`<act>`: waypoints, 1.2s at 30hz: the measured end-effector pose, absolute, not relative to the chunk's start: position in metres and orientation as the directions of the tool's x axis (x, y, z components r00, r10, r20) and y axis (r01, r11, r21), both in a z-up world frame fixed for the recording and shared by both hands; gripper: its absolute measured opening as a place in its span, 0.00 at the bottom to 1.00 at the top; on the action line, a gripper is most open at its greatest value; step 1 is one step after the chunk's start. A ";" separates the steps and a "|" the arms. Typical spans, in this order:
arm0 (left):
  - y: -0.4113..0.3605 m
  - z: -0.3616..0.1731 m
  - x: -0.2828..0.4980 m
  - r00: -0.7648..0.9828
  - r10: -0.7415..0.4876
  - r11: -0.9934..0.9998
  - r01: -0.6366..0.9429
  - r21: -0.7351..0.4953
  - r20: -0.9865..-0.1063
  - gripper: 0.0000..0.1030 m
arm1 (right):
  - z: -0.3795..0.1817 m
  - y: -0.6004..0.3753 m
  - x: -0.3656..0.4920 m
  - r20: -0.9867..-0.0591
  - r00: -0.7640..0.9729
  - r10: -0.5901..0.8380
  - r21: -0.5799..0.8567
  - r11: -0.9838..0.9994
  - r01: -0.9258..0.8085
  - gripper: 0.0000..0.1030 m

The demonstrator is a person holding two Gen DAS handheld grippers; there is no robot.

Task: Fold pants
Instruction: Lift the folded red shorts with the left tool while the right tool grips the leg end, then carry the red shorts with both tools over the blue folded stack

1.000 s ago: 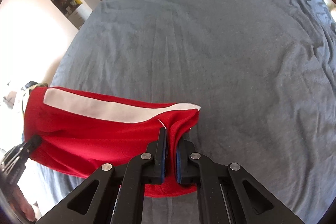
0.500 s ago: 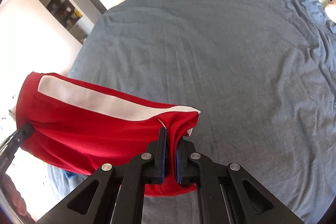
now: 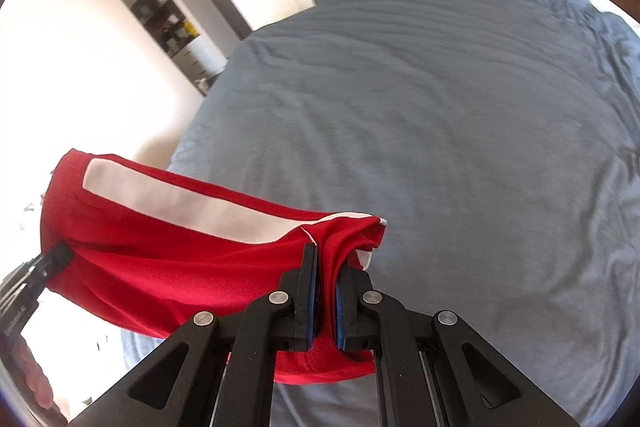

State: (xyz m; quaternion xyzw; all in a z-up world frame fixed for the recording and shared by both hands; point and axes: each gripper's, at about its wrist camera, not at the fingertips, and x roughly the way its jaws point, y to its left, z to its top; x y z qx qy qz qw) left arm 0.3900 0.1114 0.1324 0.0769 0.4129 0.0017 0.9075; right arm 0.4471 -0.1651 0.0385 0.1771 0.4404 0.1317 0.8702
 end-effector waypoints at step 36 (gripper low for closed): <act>0.280 0.063 0.381 0.500 0.121 0.986 -0.161 0.045 -0.857 0.41 | 0.016 0.007 0.467 -0.878 0.365 0.311 0.239 0.944 -0.229 0.36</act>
